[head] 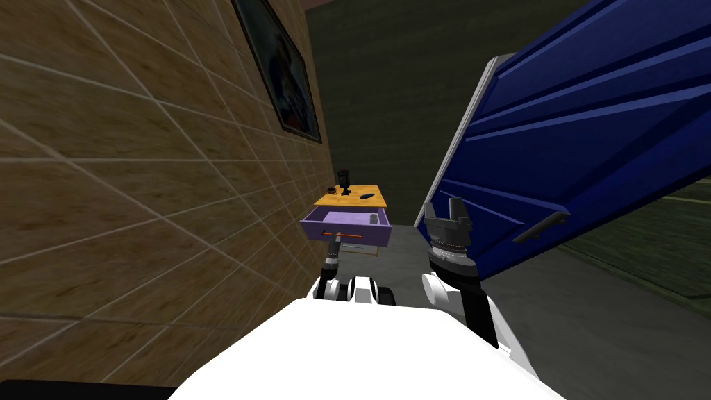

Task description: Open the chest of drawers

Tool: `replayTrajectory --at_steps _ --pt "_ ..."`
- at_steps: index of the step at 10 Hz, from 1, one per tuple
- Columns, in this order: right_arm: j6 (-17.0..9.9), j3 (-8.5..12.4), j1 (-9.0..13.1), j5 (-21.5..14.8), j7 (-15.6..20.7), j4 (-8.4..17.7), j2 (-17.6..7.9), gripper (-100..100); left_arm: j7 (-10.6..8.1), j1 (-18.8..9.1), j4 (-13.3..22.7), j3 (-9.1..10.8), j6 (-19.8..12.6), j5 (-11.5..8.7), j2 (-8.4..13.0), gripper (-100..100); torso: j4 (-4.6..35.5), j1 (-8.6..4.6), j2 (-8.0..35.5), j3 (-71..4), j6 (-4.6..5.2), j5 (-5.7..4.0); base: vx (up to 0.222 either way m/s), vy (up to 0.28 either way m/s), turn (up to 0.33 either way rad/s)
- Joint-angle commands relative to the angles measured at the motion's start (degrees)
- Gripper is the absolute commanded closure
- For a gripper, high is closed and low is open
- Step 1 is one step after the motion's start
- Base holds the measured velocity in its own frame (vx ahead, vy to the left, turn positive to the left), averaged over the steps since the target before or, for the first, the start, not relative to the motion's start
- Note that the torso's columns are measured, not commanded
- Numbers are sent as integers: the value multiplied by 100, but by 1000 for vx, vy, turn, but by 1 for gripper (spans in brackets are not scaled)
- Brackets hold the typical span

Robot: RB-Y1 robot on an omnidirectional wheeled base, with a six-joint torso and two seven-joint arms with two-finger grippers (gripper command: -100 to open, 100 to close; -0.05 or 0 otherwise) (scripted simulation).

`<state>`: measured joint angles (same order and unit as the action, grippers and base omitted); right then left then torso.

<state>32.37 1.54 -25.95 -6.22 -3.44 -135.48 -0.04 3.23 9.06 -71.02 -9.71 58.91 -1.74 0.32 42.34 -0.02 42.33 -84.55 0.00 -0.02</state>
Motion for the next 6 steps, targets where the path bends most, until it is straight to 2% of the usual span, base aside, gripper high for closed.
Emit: replayTrajectory --at_steps 1,3,4,5,6 --pt "0 0 0 0 0 0 0 0 32 276 -397 -40 -256 10 3 -100 11 -1 7 2 -1 -4 15 8 -46" --pt "0 0 0 0 0 0 0 0 32 276 -593 -40 -256 10 3 -100 18 2 16 7 -7 -7 4 2 -16" --pt "0 0 0 0 0 0 0 0 26 284 -464 -43 -268 10 5 -100 30 -1 27 12 -7 -11 6 0 -1" --pt "0 0 0 0 0 0 0 0 29 289 -463 -46 -277 12 3 0 20 -2 28 15 -5 -7 0 0 0" --pt "0 0 0 0 0 0 0 0 29 296 -453 -46 -286 11 5 0 13 -2 20 11 -3 -4 0 0 0"
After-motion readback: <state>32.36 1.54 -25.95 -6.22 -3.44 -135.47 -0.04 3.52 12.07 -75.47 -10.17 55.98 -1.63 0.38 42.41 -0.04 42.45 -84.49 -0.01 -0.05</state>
